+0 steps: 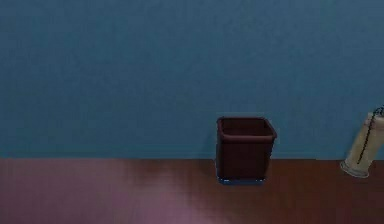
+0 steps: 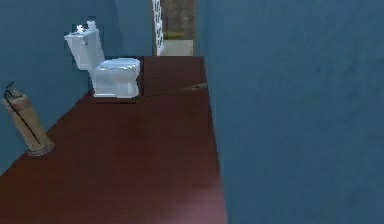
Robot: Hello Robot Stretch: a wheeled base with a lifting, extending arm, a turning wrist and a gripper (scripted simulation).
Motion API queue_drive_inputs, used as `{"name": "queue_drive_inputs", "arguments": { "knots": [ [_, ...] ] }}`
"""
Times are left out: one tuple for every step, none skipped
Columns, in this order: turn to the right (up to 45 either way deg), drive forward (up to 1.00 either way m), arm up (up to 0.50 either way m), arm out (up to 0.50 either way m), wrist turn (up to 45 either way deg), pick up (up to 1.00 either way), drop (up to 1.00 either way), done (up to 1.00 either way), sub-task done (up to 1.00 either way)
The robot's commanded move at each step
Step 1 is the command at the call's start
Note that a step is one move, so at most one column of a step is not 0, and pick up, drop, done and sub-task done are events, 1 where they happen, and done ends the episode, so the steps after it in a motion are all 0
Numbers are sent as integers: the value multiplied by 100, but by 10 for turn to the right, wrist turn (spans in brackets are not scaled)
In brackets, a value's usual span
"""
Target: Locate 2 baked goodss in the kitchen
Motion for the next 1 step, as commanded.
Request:
{"name": "queue_drive_inputs", "arguments": {
  "knots": [
    [0,20,0,0,0,0,0,0,0]
  ]
}}
